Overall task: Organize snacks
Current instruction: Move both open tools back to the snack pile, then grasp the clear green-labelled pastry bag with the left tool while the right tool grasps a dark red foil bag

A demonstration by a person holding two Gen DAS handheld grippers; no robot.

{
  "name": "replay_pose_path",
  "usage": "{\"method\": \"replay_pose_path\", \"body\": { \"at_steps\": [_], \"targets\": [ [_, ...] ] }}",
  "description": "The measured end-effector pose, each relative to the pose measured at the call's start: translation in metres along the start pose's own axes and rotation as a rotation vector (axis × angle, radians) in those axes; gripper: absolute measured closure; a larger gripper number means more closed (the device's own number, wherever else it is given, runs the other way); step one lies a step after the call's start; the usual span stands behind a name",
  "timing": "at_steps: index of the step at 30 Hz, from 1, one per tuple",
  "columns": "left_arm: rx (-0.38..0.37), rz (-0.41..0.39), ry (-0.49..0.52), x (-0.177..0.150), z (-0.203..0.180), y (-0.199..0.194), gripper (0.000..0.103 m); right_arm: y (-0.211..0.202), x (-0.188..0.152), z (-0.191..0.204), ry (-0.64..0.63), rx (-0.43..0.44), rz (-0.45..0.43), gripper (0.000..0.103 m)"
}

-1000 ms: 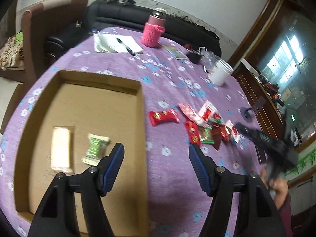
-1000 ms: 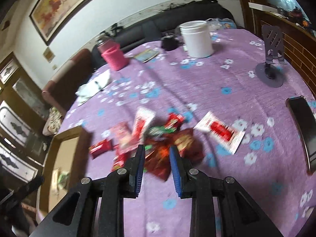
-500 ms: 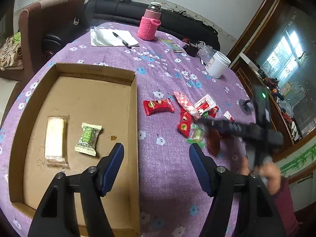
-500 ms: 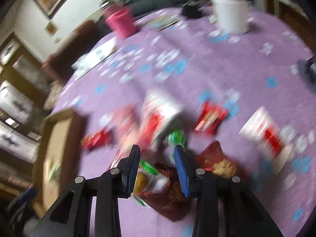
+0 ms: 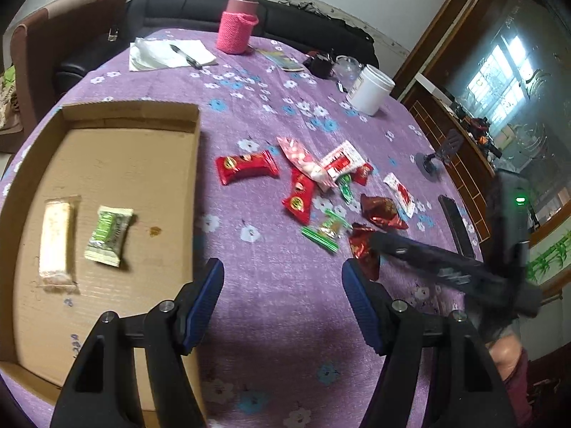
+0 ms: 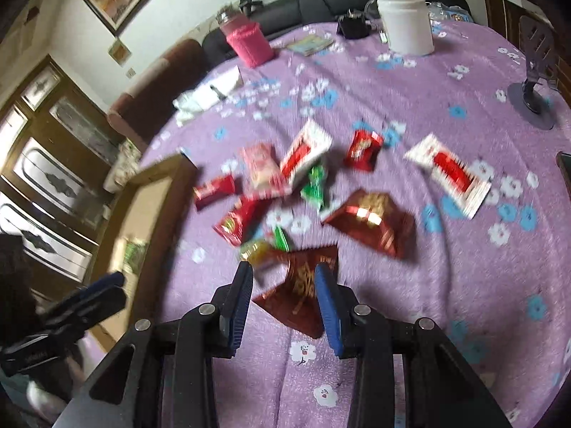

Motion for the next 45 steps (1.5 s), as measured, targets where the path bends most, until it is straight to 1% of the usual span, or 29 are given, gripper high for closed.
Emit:
{"method": "replay_pose_path", "body": {
  "at_steps": [2, 5, 7, 9, 13, 16, 20, 24, 29, 30, 32, 33, 34, 35, 37, 38, 39, 44, 45],
  "targets": [
    [0.006, 0.006, 0.019, -0.002, -0.004, 0.001, 0.035, 0.011, -0.007, -0.001, -0.016, -0.056, 0.008, 0.064],
    [0.025, 0.008, 0.046, -0.003, -0.008, 0.003, 0.035, 0.017, -0.007, -0.003, -0.022, -0.085, -0.020, 0.064],
    [0.034, 0.016, 0.060, -0.004, -0.010, 0.006, 0.035, 0.017, -0.007, -0.006, -0.015, -0.078, -0.037, 0.064],
    [0.042, 0.026, 0.084, -0.005, -0.014, 0.011, 0.035, 0.017, -0.007, -0.010, -0.004, -0.071, -0.055, 0.068],
    [0.050, 0.040, 0.165, -0.006, -0.032, 0.026, 0.035, 0.009, -0.008, -0.017, -0.009, -0.088, -0.110, 0.072],
    [0.046, 0.038, 0.245, -0.002, -0.048, 0.041, 0.035, 0.001, -0.008, -0.029, -0.010, -0.133, -0.166, 0.072],
    [0.038, 0.046, 0.333, 0.002, -0.065, 0.060, 0.037, -0.007, -0.005, -0.041, -0.005, -0.175, -0.196, 0.073],
    [0.054, 0.028, 0.418, 0.009, -0.076, 0.076, 0.037, -0.009, -0.004, -0.048, 0.029, -0.145, -0.194, 0.073],
    [0.060, 0.077, 0.463, 0.006, -0.077, 0.098, 0.037, -0.008, -0.005, -0.049, 0.044, -0.130, -0.188, 0.073],
    [0.063, 0.084, 0.467, 0.005, -0.077, 0.101, 0.039, -0.008, -0.005, -0.049, 0.048, -0.127, -0.186, 0.073],
    [0.060, 0.099, 0.466, 0.001, -0.078, 0.106, 0.049, -0.008, -0.005, -0.051, 0.058, -0.119, -0.184, 0.073],
    [0.066, 0.099, 0.465, 0.000, -0.077, 0.108, 0.050, -0.009, -0.005, -0.051, 0.060, -0.116, -0.183, 0.073],
    [0.071, 0.100, 0.463, 0.000, -0.076, 0.110, 0.053, -0.009, -0.006, -0.051, 0.061, -0.116, -0.183, 0.073],
    [0.072, 0.103, 0.457, -0.001, -0.076, 0.112, 0.059, -0.009, -0.006, -0.050, 0.059, -0.118, -0.183, 0.073],
    [0.077, 0.102, 0.446, -0.002, -0.073, 0.113, 0.062, -0.009, -0.006, -0.050, 0.057, -0.120, -0.183, 0.073],
    [0.086, 0.098, 0.446, -0.002, -0.073, 0.113, 0.068, -0.009, -0.006, -0.050, 0.055, -0.121, -0.184, 0.073],
    [0.096, 0.096, 0.447, -0.002, -0.072, 0.113, 0.070, -0.009, -0.006, -0.050, 0.054, -0.122, -0.184, 0.073],
    [0.070, 0.059, 0.405, 0.001, -0.071, 0.100, 0.082, -0.009, -0.005, -0.050, 0.053, -0.120, -0.191, 0.074],
    [0.066, 0.060, 0.397, 0.002, -0.071, 0.099, 0.082, -0.010, -0.005, -0.050, 0.054, -0.119, -0.194, 0.074]
  ]
}}
Point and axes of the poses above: each gripper's, at about its wrist camera, not at the fingertips, and y roughly the way its jaws point, z to its left, x to its top, the point moved 8 cm from there along y, roughly the way its jaws point, and after that the axes turned 3 degrees about -z, right-handed, at the moved point
